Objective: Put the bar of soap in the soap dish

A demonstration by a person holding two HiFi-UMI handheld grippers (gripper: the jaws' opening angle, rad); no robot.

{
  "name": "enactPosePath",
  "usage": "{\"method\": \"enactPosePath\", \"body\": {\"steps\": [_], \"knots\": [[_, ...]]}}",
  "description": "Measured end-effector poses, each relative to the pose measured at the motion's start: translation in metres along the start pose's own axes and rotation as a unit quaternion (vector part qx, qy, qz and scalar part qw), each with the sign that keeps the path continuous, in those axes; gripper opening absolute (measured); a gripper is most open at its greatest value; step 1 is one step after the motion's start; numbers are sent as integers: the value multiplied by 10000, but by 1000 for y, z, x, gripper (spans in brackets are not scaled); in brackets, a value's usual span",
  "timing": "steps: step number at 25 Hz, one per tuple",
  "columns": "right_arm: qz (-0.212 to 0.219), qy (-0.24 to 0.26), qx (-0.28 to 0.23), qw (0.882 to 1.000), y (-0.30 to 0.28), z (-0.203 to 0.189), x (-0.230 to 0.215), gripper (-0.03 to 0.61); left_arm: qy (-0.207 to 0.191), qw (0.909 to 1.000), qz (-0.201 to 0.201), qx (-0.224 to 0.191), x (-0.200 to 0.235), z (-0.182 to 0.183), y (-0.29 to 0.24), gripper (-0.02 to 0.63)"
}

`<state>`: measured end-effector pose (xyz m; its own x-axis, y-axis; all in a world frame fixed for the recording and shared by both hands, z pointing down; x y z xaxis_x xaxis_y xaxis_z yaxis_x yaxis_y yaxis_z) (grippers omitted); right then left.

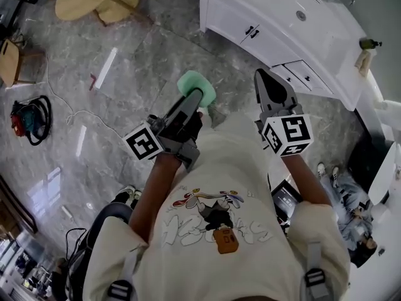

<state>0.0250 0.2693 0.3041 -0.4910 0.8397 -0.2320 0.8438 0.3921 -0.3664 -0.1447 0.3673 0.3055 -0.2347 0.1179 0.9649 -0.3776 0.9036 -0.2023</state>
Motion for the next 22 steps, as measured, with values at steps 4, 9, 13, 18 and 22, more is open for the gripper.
{"method": "enactPosePath", "body": {"steps": [4,9,13,18,22], "knots": [[-22,-52,16,10000,-12,4,-5,6,53,10000,64,15,7,13,-5,120],[-126,-157,22,9998,-19,7,-19,6,87,9998,93,132,10,22,-19,120],[-138,-271,-25,9995,-28,11,-37,6,73,9996,179,209,12,28,-35,120],[-112,-400,5,9991,-48,12,-76,6,143,9991,312,241,16,43,-77,120],[-52,-438,-31,9990,-71,29,-121,6,121,9991,336,229,8,63,-122,120]]}}
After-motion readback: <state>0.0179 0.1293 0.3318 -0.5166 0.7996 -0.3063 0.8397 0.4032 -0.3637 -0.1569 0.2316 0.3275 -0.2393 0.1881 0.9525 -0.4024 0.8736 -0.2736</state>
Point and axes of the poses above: the fingertips, and each gripper's own axes: y backward along the fingers, x to its left, z out of its top, the point moved 4 cm from there along y, backward along the fingers, and after that the axes turned 14 degrees about z, right-handed, at the moved point
